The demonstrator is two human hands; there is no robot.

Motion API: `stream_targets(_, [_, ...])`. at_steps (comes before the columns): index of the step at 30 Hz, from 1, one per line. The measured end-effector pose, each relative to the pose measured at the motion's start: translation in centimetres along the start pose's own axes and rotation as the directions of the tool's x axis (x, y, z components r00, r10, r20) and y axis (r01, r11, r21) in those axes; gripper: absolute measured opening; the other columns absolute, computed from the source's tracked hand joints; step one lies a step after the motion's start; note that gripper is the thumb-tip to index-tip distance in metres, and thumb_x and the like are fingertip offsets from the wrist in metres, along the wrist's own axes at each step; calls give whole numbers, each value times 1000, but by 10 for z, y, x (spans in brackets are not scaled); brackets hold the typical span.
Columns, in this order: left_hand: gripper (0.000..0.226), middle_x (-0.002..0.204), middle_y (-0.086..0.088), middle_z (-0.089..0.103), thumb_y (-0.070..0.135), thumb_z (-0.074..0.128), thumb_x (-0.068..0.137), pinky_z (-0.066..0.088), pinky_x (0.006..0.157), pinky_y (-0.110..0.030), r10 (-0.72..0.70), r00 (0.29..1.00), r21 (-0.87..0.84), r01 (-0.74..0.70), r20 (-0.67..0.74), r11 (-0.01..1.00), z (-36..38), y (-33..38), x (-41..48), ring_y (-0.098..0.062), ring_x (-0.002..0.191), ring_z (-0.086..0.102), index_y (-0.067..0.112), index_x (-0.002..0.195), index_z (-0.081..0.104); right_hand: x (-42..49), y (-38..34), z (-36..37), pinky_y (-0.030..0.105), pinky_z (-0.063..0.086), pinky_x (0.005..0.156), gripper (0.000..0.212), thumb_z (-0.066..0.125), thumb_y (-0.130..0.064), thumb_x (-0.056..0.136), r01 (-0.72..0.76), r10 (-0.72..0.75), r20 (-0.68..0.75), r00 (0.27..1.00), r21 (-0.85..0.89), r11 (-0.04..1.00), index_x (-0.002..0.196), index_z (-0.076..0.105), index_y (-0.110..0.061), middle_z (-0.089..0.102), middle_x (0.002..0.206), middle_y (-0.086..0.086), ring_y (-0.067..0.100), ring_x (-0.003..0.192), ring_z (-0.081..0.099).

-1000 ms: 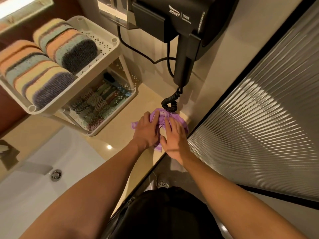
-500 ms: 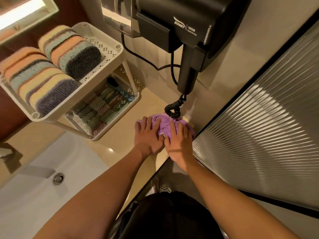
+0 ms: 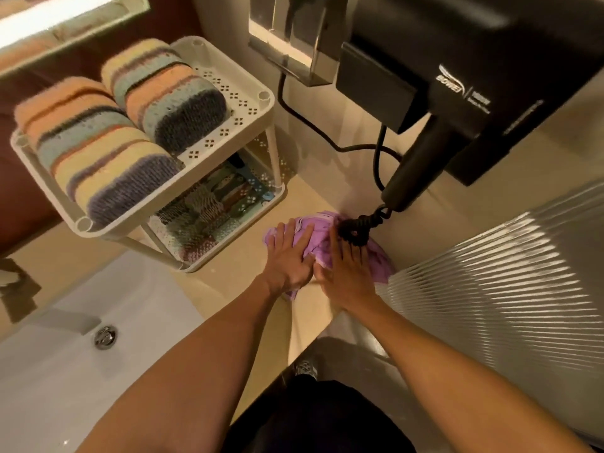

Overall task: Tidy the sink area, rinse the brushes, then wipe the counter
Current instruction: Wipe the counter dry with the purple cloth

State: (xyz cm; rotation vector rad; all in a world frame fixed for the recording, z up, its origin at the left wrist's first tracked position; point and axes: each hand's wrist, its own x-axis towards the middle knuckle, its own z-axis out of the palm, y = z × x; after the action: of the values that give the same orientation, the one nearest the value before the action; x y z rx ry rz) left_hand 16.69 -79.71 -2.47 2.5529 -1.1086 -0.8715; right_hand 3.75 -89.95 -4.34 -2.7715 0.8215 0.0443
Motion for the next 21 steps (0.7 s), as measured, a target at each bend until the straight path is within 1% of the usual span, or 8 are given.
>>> stream_targets(2, [65, 168, -4, -14, 50, 26, 103, -12, 123, -48, -38, 995, -53, 33, -97, 998, 4, -12, -3, -31, 154, -14, 33, 161, 1, 14, -8, -7, 50, 38, 112, 83, 36, -58, 100, 47, -47, 63, 997, 13, 999, 161, 3, -15, 33, 161, 17, 41, 141, 42])
stream_targets(5, [70, 169, -7, -5, 55, 14, 97, -9, 124, -46, -58, 981, -124, 35, -184, 992, 10, -20, -15, -31, 154, -8, 28, 162, 8, 42, -14, -7, 48, 28, 120, 85, 30, -60, 99, 80, -90, 196, 976, 61, 995, 161, -10, -19, 2, 169, 12, 35, 154, 15])
stream_targets(7, [66, 169, -8, -4, 52, 17, 101, -10, 124, -43, -90, 974, -207, 46, -207, 977, 10, -21, -19, -29, 155, -9, 27, 162, 9, 59, -19, -5, 51, 16, 124, 91, 28, -62, 91, 133, -151, 223, 963, 94, 987, 160, -13, -18, -5, 169, 11, 32, 156, -1])
stream_targets(9, [62, 169, -8, -6, 45, 19, 103, -12, 123, -40, -132, 969, -267, 74, -208, 961, 7, -18, -20, -28, 155, -12, 27, 162, 8, 74, -23, -4, 47, -2, 126, 98, 30, -60, 86, 184, -204, 246, 948, 104, 977, 160, -12, -13, -7, 169, 13, 31, 155, -9])
stream_targets(11, [67, 169, -8, -5, 44, 15, 98, -12, 123, -38, -161, 965, -285, 98, -208, 954, 4, -16, -20, -28, 155, -11, 26, 162, 8, 83, -29, -5, 44, -9, 124, 102, 30, -58, 79, 200, -214, 246, 945, 82, 976, 160, -11, -11, -6, 169, 13, 31, 155, -9])
stream_targets(13, [71, 169, -12, 0, 42, 16, 94, -8, 124, -41, -153, 963, -256, 93, -224, 962, 4, -16, -19, -33, 154, -5, 22, 162, 12, 86, -32, -5, 46, -2, 125, 102, 34, -55, 77, 202, -211, 214, 954, 63, 977, 160, -8, -12, -1, 168, 12, 33, 155, -4])
stream_targets(17, [69, 163, -20, 20, 37, 31, 94, 10, 121, -53, -117, 954, -175, 69, -277, 982, 10, -23, -19, -45, 147, 17, 12, 159, 27, 80, -28, -4, 48, 8, 125, 98, 46, -49, 82, 256, -263, 170, 950, 64, 965, 161, 1, -11, 13, 165, 18, 37, 152, 11])
stream_targets(21, [67, 162, -22, 23, 36, 34, 96, 11, 121, -56, -78, 952, -136, 38, -297, 990, 18, -29, -33, -44, 148, 16, 11, 158, 27, 67, -28, -9, 48, 16, 123, 93, 49, -45, 87, 335, -331, 136, 934, -9, 942, 161, 5, -11, 21, 162, 17, 35, 149, 19])
